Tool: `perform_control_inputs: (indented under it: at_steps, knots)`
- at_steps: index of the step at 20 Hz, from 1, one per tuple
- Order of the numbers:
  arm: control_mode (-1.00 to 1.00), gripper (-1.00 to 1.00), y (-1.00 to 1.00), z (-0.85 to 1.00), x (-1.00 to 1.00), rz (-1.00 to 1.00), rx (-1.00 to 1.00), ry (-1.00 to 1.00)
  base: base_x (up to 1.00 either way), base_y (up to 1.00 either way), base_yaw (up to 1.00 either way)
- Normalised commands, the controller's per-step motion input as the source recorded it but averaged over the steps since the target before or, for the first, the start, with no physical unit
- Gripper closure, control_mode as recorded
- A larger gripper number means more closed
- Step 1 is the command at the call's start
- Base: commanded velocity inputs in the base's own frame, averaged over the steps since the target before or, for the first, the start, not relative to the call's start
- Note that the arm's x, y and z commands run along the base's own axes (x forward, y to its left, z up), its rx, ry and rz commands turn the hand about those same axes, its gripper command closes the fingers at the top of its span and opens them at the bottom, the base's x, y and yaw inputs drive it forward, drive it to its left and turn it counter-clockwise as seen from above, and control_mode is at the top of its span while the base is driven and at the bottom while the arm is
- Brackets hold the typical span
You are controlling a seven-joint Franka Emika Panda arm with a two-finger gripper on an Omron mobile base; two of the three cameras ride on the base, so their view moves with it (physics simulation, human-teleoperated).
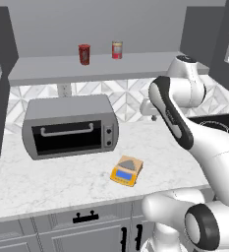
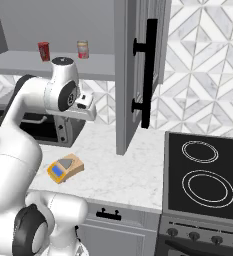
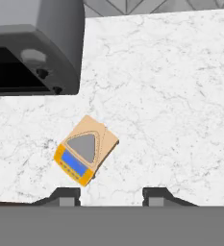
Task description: Pick the yogurt and place it on the digital scale for weighing, and close the cabinet.
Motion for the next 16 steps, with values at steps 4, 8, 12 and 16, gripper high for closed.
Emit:
perform_control_inputs:
  at_steps: [4,8,12,16]
  knots:
    - [-1.0,-1.0,0.0,0.0,-0.41,0.02,0.0,-0.05,0.0,0.0,0.0]
    - [-1.0,-1.0,0.04,0.06,-0.82,0.09,0.0,-0.36,0.0,0.0,0.0]
    - [-1.0,-1.0,0.0,0.32,-0.47,0.1,0.05,-0.38,0.0,0.0,0.0]
    - [-1.0,-1.0,0.14,0.52,-0.21,0.1,0.06,-0.3,0.0,0.0,0.0]
